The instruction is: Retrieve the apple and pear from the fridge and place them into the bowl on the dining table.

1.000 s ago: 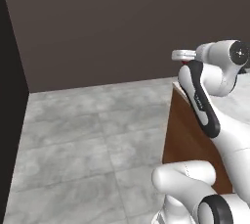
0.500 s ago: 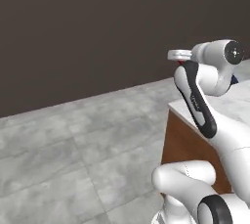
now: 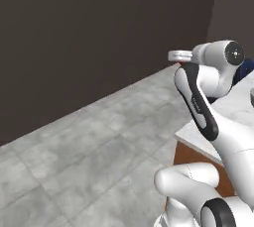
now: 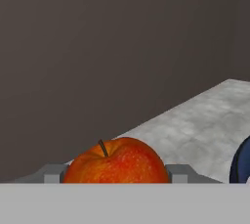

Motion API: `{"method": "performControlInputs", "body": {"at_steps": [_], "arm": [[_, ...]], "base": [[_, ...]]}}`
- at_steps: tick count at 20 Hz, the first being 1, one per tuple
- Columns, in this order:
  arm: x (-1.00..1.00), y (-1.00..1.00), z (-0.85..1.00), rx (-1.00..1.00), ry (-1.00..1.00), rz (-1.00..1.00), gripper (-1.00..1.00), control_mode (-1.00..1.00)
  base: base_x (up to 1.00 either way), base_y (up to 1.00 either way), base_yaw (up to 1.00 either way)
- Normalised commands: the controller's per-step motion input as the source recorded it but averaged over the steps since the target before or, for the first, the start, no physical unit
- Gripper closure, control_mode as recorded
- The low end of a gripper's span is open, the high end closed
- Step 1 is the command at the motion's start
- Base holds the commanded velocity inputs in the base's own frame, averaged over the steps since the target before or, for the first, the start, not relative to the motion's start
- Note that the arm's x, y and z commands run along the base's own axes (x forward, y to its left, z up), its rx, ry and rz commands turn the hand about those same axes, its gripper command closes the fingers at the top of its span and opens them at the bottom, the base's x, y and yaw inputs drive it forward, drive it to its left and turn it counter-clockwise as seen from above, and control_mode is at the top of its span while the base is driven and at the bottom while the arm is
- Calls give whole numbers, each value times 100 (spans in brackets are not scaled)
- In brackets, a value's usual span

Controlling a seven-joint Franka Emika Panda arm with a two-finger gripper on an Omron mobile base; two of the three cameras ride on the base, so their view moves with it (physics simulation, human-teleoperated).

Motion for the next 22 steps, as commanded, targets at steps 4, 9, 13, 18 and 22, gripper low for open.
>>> {"method": "performControlInputs", "body": {"at_steps": [4,9,13,18,22], "arm": [[0,0,0,0,0,0,100,100],[0,0,0,0,0,0,100,100],[0,0,0,0,0,0,100,100],[0,0,0,0,0,0,100,100],[0,0,0,0,0,0,100,100]], "base": [[87,77,-62],[77,71,-65],[76,62,-65],[59,56,-73],[61,62,-78]]}}
